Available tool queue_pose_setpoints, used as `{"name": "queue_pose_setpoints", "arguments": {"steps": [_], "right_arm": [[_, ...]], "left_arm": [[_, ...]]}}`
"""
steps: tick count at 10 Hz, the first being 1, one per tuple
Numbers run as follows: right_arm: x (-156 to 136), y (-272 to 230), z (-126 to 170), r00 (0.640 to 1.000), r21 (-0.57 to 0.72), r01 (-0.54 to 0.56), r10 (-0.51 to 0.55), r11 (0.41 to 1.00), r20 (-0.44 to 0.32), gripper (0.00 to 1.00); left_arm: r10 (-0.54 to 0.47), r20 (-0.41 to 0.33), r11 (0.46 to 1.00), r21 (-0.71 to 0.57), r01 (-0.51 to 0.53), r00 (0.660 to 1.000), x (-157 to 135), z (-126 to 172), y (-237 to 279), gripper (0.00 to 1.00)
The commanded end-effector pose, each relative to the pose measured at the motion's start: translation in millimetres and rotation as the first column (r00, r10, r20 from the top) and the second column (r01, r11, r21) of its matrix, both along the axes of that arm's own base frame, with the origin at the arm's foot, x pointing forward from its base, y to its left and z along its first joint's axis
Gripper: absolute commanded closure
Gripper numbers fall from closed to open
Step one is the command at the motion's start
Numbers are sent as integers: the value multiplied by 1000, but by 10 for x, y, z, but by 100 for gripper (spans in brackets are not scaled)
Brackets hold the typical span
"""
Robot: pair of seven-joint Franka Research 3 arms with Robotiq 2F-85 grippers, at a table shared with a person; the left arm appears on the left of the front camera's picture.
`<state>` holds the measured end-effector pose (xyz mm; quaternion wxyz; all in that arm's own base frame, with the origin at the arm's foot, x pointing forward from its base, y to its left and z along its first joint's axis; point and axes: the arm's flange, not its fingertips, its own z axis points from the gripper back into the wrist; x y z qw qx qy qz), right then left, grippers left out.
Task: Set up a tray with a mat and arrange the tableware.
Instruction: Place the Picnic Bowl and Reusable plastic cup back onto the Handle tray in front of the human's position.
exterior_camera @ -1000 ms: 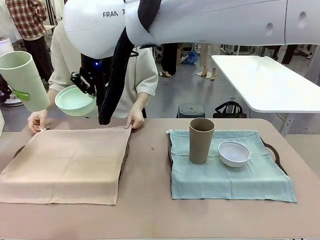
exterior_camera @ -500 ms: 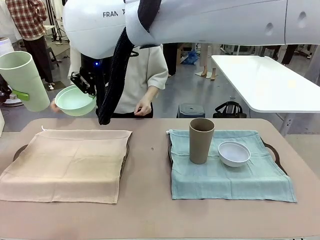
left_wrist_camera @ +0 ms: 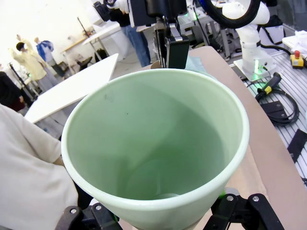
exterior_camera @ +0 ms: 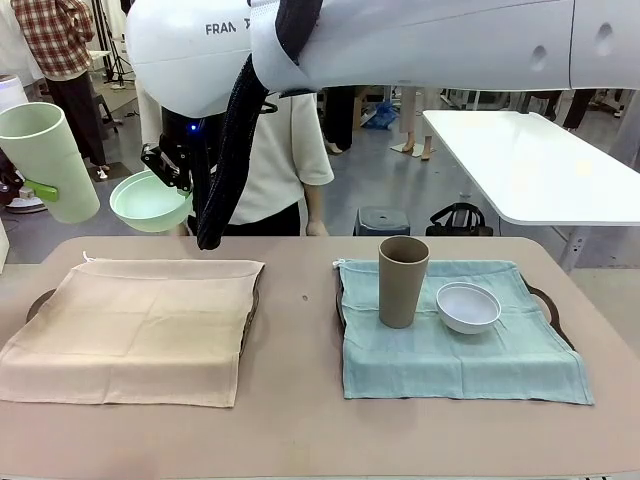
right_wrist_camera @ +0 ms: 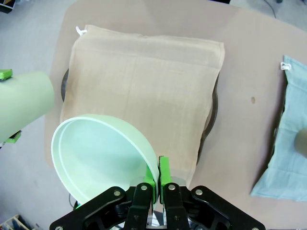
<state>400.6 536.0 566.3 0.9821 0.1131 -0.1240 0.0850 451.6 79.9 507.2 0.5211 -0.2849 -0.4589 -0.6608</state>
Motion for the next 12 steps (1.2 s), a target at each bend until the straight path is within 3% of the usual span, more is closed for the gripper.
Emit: {"name": "queue_pose_setpoints", "arguments": {"steps": [1, 3, 8, 10, 11, 12], "right_arm": [[0, 0, 0, 1000, 0, 0, 0, 1000, 0, 95], [214, -106, -434, 998, 1, -1, 1, 1000, -63, 95], [593, -48, -1474, 983, 0, 8, -8, 1000, -184, 95], [632, -8, -1595, 981, 6, 9, -8, 1000, -195, 95], [605, -29, -1472, 981, 3, -17, 17, 1000, -195, 95], [624, -9, -1685, 981, -32, 21, -27, 999, -192, 95]], "left_arm": [[0, 0, 1000, 0, 0, 1000, 0, 0, 0, 15], [-3, -47, 1000, -5, 3, 999, 203, -410, 34, 15], [1, -191, 1000, 11, 1, 982, 340, -1291, 97, 15], [9, -216, 1000, -1, -9, 976, 359, -1457, 123, 15], [36, -217, 999, -23, -42, 976, 357, -1387, 180, 15], [13, -229, 1000, -5, -15, 973, 340, -1502, 101, 15]]}}
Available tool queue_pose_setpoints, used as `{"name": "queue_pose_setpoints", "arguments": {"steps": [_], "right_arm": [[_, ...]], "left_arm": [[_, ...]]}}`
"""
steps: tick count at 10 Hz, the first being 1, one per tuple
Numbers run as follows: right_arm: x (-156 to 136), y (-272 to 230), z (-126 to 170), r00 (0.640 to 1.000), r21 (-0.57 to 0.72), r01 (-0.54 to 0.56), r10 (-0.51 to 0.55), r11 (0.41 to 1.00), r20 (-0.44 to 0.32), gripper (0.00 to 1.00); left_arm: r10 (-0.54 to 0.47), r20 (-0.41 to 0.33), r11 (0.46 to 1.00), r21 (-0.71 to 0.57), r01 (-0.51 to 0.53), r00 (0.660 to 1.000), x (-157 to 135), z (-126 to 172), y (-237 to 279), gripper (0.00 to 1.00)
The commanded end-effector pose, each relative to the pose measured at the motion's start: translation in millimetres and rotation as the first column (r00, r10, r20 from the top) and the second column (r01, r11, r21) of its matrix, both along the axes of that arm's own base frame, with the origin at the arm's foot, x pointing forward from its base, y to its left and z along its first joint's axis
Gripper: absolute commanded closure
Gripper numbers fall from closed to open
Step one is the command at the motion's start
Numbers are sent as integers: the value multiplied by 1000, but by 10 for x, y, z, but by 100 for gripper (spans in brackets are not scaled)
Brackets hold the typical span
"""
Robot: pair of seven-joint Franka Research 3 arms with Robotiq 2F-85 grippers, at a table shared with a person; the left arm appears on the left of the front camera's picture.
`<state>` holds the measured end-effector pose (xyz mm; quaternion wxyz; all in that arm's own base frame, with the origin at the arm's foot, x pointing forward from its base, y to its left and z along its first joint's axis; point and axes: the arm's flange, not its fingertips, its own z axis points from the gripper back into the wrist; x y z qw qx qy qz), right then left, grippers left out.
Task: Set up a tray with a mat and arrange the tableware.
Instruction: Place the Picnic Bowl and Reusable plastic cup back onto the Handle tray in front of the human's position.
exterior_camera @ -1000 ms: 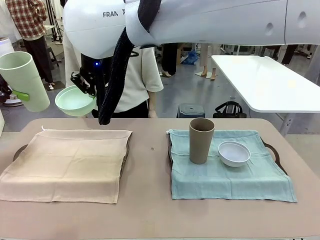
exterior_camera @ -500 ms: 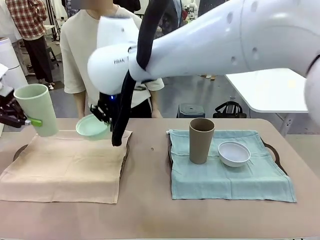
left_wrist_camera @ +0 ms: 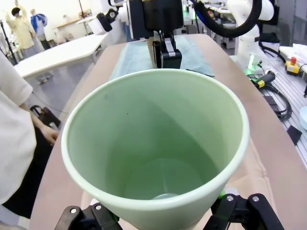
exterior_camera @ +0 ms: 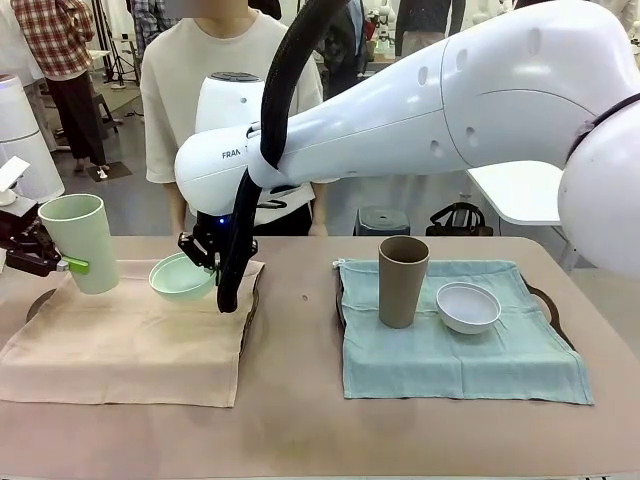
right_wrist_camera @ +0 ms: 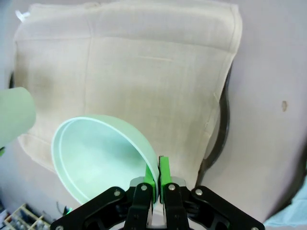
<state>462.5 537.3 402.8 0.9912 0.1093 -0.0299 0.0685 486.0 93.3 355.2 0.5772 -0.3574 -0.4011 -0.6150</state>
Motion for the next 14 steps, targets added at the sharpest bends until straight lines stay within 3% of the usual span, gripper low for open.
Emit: {"name": "queue_pose_setpoints", "arguments": {"steps": [1, 3, 4, 7, 14], "right_arm": [[4, -22, -50, 1000, -9, 10, -10, 1000, -3, 95], [10, -6, -19, 1000, -4, 2, -2, 1000, 1, 95], [48, -3, -134, 1000, 33, -20, 21, 999, -19, 95], [164, 10, -401, 999, 77, -34, 35, 996, -7, 95], [270, 60, -677, 999, 79, -37, 39, 996, -20, 95]], "left_arm": [[-9, 3, 1000, 2, 9, 1000, -5, 18, -33, 15], [-2, 0, 1000, 0, 2, 1000, 2, -2, -9, 15], [-11, -10, 998, -60, 10, 1000, 53, -133, 34, 15], [-34, 12, 997, -72, 35, 999, 89, -462, 3, 15], [-58, 21, 996, -69, 59, 998, 135, -698, -134, 15]]}}
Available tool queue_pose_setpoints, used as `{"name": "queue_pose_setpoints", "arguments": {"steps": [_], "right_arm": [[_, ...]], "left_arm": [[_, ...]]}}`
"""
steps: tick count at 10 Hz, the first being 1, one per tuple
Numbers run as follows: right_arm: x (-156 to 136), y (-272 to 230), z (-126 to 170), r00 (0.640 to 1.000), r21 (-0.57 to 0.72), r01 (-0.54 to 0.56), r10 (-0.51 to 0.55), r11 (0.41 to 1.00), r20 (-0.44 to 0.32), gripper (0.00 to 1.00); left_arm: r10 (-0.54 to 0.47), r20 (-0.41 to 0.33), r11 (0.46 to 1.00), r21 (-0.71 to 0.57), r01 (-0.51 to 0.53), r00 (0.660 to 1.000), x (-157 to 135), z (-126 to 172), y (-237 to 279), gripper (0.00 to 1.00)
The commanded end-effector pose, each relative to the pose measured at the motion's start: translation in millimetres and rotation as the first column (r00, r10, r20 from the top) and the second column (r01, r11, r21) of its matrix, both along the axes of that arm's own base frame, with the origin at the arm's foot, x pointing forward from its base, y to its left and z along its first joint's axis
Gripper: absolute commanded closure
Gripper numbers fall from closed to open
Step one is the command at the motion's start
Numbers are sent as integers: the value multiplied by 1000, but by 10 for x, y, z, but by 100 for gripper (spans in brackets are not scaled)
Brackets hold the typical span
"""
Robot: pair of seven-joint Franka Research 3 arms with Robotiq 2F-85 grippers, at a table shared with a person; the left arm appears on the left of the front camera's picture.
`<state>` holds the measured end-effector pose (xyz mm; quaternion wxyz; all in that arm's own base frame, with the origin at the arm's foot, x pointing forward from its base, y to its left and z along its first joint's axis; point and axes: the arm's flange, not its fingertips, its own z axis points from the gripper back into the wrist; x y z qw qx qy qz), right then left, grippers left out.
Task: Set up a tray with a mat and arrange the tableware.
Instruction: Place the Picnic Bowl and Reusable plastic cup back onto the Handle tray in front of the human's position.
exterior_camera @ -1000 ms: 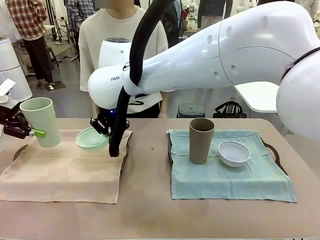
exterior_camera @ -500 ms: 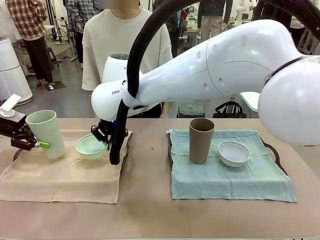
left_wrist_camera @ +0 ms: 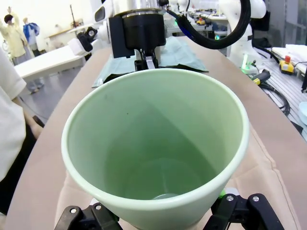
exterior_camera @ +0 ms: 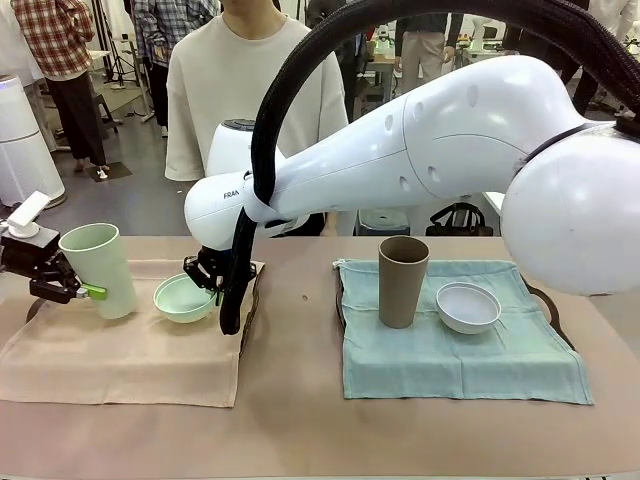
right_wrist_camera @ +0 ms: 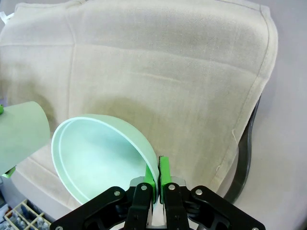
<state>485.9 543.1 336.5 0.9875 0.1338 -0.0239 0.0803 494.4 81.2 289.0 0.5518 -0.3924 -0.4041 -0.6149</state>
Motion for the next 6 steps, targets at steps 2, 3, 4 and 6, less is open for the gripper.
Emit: {"name": "queue_pose_setpoints", "arguments": {"steps": [2, 3, 4, 6], "right_arm": [[47, -12, -29, 1000, 28, -8, 9, 1000, -15, 95], [57, -24, -68, 1000, 26, -7, 8, 1000, -26, 95], [65, -22, -80, 999, 25, -9, 9, 1000, -32, 95], [59, -46, -79, 999, 21, -13, 14, 1000, -50, 39]], "left_arm": [[-2, 34, 1000, 0, 2, 999, 78, -80, -38, 15], [-2, 25, 1000, -5, 2, 1000, 90, -109, -59, 15], [-1, 23, 1000, -2, 1, 1000, 103, -110, -63, 15], [4, 13, 1000, 14, -5, 1000, 106, -116, -74, 8]]}}
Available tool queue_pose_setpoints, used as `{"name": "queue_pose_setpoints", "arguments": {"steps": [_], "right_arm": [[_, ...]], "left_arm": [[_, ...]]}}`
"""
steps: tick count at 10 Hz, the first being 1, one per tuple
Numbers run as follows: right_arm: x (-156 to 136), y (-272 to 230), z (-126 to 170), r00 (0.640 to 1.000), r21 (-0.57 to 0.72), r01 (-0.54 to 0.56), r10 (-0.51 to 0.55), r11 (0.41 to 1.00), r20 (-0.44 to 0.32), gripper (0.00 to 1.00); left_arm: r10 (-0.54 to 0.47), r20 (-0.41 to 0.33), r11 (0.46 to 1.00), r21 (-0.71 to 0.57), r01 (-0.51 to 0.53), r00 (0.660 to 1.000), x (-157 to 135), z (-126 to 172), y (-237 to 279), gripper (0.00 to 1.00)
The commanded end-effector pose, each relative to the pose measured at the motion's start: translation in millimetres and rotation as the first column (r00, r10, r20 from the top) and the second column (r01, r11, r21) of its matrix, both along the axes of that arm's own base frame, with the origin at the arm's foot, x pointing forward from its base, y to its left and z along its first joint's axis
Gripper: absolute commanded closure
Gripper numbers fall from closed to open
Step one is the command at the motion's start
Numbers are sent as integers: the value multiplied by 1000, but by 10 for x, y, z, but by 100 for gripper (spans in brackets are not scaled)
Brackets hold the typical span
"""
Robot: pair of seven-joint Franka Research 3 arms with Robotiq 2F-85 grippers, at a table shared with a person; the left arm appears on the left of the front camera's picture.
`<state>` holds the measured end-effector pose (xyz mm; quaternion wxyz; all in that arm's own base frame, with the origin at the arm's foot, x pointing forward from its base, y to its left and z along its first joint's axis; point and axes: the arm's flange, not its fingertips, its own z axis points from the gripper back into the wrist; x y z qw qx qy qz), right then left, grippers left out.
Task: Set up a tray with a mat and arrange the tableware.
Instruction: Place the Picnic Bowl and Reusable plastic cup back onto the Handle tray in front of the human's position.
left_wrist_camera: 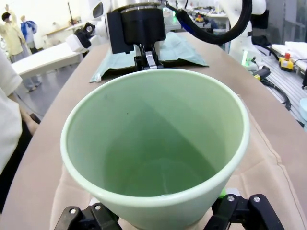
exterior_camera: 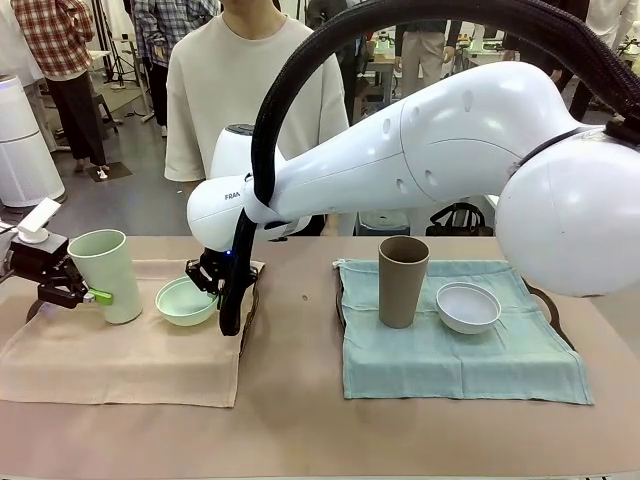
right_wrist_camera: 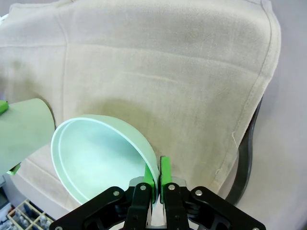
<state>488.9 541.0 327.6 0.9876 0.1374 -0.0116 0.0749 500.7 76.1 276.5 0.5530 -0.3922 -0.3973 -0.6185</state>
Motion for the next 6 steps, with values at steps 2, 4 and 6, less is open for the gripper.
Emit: {"name": "queue_pose_setpoints", "arguments": {"steps": [2, 4, 6], "right_arm": [[12, -42, 47, 999, -10, -9, 8, 1000, -43, 0], [-77, -46, 222, 999, -80, -7, 3, 997, -44, 0], [-215, -83, 548, 1000, -131, -12, 11, 991, -2, 0]], "left_arm": [[17, 11, 1000, 16, -17, 1000, 49, 17, -11, 0], [30, -1, 999, 21, -30, 1000, 46, 69, 32, 0], [47, -34, 998, 43, -45, 998, 43, 100, 110, 0]]}}
